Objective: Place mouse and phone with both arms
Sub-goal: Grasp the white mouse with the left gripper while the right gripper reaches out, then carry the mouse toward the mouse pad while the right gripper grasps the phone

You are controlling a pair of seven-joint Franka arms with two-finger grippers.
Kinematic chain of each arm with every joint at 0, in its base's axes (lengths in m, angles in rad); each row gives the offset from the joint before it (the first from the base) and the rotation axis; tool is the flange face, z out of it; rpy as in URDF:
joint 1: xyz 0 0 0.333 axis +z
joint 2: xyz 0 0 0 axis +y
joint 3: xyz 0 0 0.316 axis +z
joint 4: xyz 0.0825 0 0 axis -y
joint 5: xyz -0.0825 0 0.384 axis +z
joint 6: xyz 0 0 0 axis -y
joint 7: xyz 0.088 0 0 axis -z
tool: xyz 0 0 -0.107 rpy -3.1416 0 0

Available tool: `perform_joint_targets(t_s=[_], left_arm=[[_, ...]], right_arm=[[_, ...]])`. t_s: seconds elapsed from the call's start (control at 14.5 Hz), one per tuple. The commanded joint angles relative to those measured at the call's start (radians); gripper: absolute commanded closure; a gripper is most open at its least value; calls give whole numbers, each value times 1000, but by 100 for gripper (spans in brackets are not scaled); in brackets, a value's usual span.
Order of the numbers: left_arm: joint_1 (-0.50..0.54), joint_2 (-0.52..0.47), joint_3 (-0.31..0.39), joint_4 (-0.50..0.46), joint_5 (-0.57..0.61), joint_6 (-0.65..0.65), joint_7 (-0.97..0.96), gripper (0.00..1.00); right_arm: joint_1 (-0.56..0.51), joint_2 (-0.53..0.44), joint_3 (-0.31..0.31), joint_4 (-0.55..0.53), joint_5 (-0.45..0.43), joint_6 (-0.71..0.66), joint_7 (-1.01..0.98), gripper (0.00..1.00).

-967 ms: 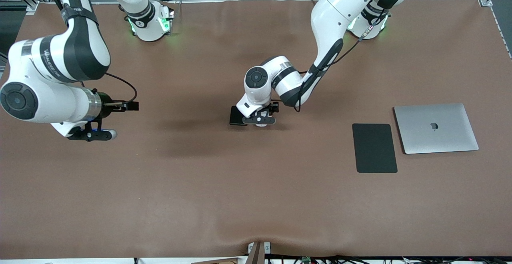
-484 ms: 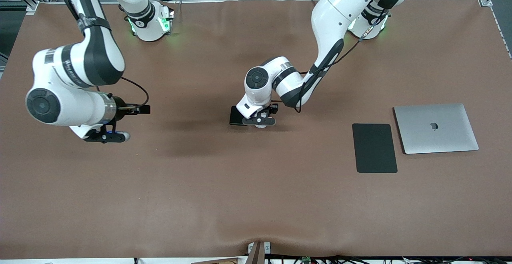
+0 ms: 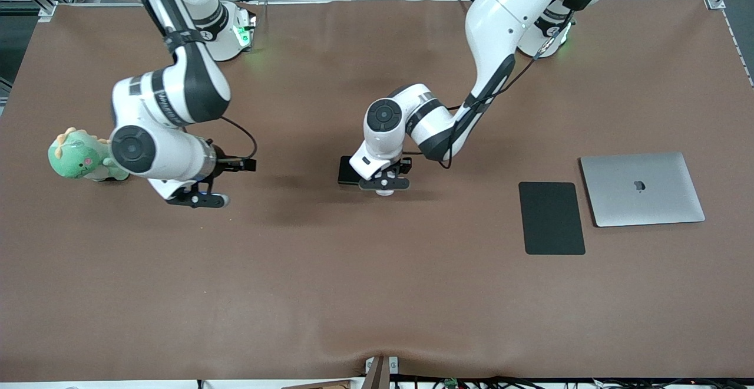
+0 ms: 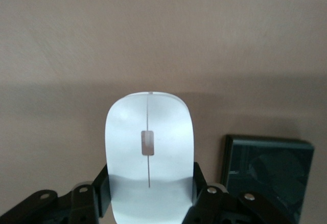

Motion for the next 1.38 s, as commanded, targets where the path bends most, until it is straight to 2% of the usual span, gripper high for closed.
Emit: perform_joint_targets(t_s=[0.0, 0.28, 0.69, 0.9, 1.11, 1.31], left_arm=[[13, -65, 1, -19, 17, -45, -29, 100], [45, -124, -1, -20, 17, -99, -20, 100], [123, -162, -1, -27, 17, -148, 11, 100], [182, -203, -6, -36, 17, -216, 69, 100], [261, -278, -9, -95, 17, -233, 147, 100], [330, -358, -9, -177, 17, -234, 233, 100]], right_arm=[[38, 6, -7, -24, 12, 36, 40, 0], [104, 54, -7, -27, 12, 117, 143, 0], [190, 127, -7, -27, 21, 265, 194, 0], [242, 170, -7, -27, 92, 355, 261, 0], [296, 216, -7, -21, 93, 469, 280, 0], [322, 252, -7, -17, 98, 509, 312, 0]])
